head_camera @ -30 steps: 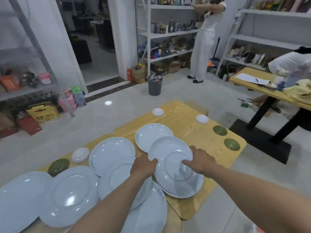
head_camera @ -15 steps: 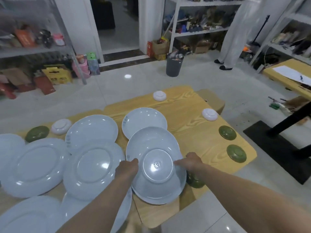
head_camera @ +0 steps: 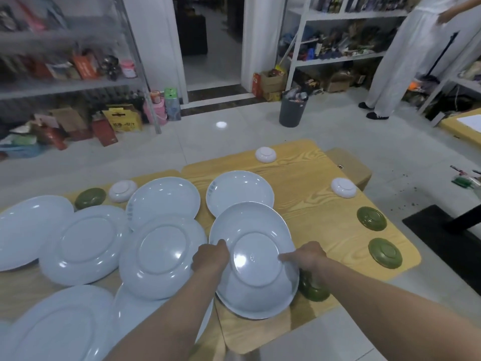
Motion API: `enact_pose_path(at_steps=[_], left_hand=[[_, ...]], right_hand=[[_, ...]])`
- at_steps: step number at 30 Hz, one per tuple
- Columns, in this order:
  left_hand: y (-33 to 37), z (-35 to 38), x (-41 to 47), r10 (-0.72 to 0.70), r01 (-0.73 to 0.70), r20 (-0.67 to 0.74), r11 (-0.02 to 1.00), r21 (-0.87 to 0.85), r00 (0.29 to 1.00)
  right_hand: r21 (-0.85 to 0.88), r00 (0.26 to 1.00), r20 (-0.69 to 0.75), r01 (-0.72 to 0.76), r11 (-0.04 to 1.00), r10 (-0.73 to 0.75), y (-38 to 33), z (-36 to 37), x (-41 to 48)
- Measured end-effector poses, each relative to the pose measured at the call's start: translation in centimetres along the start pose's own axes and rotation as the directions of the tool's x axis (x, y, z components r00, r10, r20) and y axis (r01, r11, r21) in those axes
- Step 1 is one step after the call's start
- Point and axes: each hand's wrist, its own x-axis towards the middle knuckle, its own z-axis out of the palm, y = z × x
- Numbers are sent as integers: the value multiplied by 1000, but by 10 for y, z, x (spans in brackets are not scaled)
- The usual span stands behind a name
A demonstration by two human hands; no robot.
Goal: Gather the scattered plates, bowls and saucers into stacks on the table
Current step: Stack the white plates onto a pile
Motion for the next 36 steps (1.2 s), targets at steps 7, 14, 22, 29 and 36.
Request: enact_pose_path(at_steps=[7,14,22,29,36], left_hand=[[14,-16,-12,58,-58,-13,997,-47,998],[18,-40,-26,32,-44,-53,970,-240,998],[17,-108,-38,-80,-84,-208,733,-675,975],[-42,-206,-42,141,-346,-337,634,-692,931],[-143,-339,-39,199,-426,-391,610,-668,898]], right_hand=[[71,998,-41,51,996,-48,-22,-11,-37],[188,985,-58,173,967,-165,-43,-11,-67],[554,964,-99,258,791,-245,-93,33,-91],[507,944,-89,318,801,-318,-127,109,-140],[385,889,97,382,840,-448,-146,241,-228]])
